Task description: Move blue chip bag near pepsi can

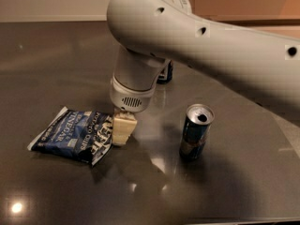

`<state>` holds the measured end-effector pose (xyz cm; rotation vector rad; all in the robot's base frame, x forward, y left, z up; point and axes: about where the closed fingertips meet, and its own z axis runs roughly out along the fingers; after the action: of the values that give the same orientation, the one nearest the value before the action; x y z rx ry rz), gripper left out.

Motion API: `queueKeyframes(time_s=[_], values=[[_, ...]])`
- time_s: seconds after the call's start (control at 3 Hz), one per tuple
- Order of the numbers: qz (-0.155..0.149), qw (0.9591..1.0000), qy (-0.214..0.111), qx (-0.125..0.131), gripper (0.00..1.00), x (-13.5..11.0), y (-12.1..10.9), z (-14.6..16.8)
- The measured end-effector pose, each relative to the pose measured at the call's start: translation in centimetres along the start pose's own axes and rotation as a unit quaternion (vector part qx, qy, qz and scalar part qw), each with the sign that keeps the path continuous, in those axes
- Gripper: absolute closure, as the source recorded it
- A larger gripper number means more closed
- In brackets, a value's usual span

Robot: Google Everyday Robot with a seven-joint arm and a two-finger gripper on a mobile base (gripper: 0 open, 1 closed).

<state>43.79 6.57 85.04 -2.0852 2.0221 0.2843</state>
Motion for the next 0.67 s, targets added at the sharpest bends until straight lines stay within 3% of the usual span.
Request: queueKeyframes(time_s=[0.67], values=[[0.009, 0.9998, -0.012, 0.013, 0.87, 1.3, -0.9, -2.4]])
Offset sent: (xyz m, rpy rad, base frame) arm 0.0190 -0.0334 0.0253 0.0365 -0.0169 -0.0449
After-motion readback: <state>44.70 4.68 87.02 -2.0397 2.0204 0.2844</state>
